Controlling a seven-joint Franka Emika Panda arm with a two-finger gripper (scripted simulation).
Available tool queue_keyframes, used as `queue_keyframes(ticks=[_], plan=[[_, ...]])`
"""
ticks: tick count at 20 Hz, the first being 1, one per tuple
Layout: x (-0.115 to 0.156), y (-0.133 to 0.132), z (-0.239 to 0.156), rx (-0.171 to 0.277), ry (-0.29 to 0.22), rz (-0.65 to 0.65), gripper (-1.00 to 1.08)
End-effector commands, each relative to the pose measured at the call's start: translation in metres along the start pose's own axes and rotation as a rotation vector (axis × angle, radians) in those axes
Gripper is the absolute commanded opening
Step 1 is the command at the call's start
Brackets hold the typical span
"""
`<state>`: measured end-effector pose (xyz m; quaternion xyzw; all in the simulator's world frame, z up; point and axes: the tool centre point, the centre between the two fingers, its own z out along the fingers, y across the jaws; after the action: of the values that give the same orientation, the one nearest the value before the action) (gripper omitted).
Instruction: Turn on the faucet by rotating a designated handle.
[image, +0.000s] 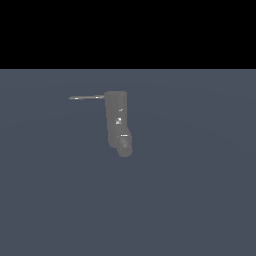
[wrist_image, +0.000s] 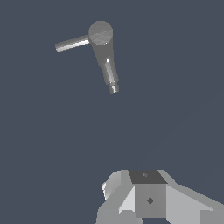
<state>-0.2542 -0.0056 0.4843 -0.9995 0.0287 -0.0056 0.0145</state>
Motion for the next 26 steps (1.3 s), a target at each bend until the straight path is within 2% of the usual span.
queue_keyframes(ticks=[1,13,26], plan=[[0.000,0.000,0.000,0.000,0.000,0.000,-1.00],[0.006,-0.019,0.015,-0.001,0.000,0.070,-1.00],[0.036,-0.076,0.065,-0.005,0.001,0.292,-1.00]])
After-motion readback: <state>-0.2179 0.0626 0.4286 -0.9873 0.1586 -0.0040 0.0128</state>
